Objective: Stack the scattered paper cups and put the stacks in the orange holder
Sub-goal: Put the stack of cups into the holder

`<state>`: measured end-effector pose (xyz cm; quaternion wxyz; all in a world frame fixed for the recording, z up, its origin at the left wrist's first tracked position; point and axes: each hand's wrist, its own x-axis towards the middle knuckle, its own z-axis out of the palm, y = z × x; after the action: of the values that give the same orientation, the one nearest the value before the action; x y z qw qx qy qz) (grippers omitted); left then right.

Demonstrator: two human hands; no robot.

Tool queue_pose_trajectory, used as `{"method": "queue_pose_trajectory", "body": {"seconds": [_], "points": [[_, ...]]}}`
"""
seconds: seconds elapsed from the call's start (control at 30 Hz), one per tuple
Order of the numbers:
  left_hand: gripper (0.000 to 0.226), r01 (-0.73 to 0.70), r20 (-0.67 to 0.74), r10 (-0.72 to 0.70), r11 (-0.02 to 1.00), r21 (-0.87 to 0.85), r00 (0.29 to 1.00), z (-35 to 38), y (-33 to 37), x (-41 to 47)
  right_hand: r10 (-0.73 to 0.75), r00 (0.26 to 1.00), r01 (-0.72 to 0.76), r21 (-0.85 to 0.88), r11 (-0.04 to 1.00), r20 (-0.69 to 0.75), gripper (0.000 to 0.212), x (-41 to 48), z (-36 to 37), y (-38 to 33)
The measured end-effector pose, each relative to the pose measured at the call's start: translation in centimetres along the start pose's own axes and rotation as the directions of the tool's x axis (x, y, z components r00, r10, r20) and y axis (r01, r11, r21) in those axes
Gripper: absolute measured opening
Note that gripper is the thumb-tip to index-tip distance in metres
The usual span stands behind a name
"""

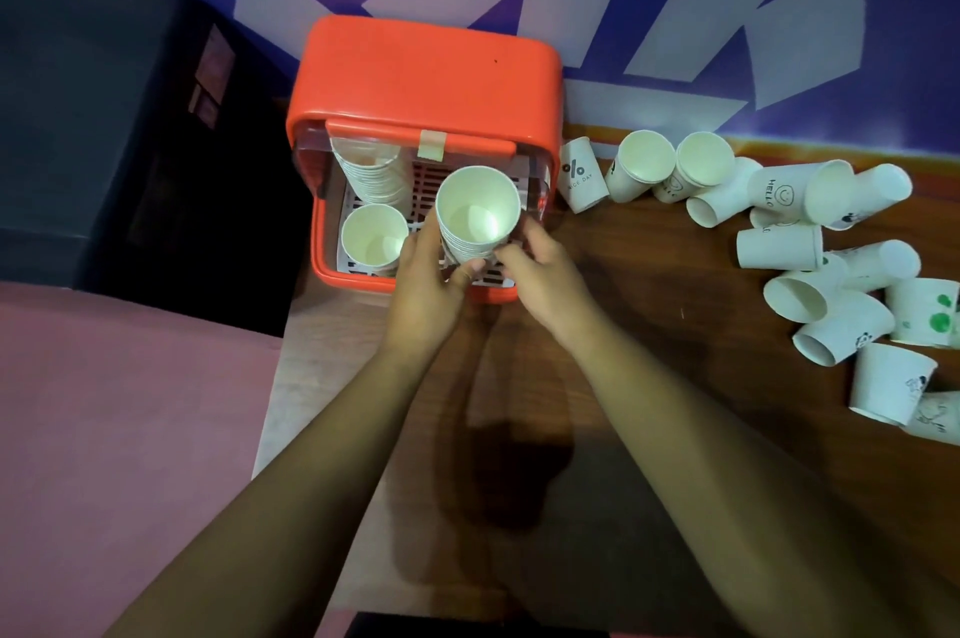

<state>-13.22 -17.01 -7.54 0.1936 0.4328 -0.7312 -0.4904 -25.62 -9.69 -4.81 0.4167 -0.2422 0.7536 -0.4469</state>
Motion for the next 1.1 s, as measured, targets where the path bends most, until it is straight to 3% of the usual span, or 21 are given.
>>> {"method": "queue_pose_trajectory", "body": {"seconds": [0.2, 0.7, 1.1], "points": [[0.057, 0.030, -0.018, -0.030, 1.000, 0.000, 0.999, 0.6, 0.3, 0.2, 0.078, 0.997, -0.081, 0.135, 0.988, 0.021, 0.051, 0.4, 0.7, 0.8], [0.067, 0.036, 0.008, -0.036, 0.999, 0.015, 0.999, 0.0, 0.7, -1.0, 0.073, 0.997, -0.073, 0.052, 0.996, 0.008, 0.048, -0.3, 1.4, 1.5], [0.068, -0.006, -0.016, 0.005, 0.999, -0.044, 1.000, 0.4, 1.2, 1.6, 0.025, 0.998, -0.017, 0.157, 0.987, -0.053, 0.043, 1.3, 1.9, 0.3]]}}
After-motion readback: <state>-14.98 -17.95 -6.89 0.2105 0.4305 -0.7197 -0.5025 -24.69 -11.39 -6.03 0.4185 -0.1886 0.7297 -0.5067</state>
